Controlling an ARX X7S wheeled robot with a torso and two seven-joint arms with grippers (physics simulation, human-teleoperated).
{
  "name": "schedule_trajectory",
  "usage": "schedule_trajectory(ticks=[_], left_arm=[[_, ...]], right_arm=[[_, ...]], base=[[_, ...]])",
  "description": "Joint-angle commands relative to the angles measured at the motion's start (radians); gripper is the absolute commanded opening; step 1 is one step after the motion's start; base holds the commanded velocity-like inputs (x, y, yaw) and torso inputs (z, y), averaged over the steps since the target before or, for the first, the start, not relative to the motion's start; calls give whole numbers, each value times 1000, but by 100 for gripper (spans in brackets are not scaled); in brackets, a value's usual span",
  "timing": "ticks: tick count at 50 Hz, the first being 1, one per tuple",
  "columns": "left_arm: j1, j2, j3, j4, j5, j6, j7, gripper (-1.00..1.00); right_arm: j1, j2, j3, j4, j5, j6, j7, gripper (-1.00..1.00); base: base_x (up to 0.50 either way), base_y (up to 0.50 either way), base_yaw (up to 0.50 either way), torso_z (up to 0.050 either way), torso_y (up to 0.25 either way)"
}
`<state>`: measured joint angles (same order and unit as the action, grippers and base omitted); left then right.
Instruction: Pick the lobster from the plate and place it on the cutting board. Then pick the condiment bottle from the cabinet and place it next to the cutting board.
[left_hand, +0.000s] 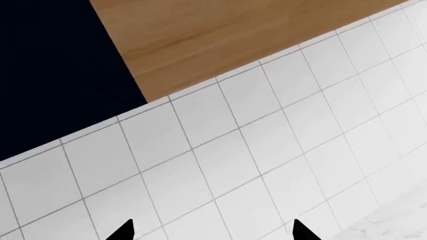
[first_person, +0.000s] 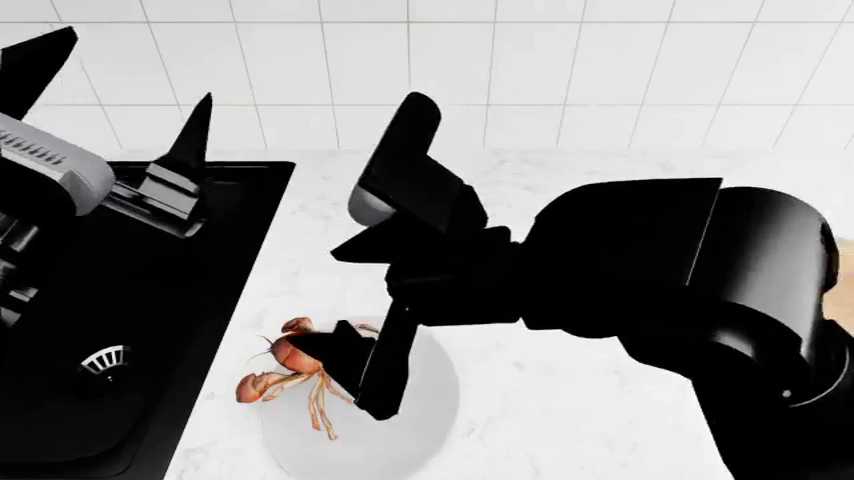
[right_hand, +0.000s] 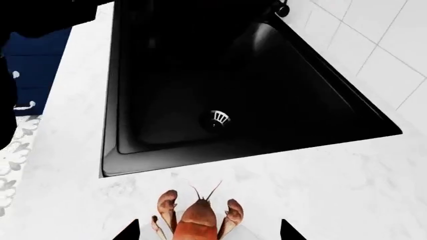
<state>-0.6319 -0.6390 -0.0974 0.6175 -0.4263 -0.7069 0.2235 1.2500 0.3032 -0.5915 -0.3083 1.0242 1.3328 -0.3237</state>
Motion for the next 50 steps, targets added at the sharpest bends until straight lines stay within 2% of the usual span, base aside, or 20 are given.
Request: schedule_trajectory(ticks=[1, 27, 47, 48, 50], left_arm=[[0, -30, -144, 90, -66, -48, -29, 100], [41, 2, -55, -25, 14, 66, -10, 100], [43, 5, -33, -36, 19, 73, -10, 100], [43, 6, -33, -37, 19, 74, -10, 100], [44, 6, -33, -38, 19, 76, -11, 100]], right_arm=[[-5, -35, -112, 106, -76, -76, -55, 100], [-79, -26, -181, 122, -92, -115, -63, 100], [-99, -18, -187, 114, -63, -81, -27, 100], [-99, -17, -189, 117, -68, -80, -21, -100], [-98, -13, -193, 118, -74, -79, -14, -100]], base=[[0, 0, 0, 0, 0], [0, 0, 0, 0, 0], [0, 0, 0, 0, 0], [0, 0, 0, 0, 0], [0, 0, 0, 0, 0]])
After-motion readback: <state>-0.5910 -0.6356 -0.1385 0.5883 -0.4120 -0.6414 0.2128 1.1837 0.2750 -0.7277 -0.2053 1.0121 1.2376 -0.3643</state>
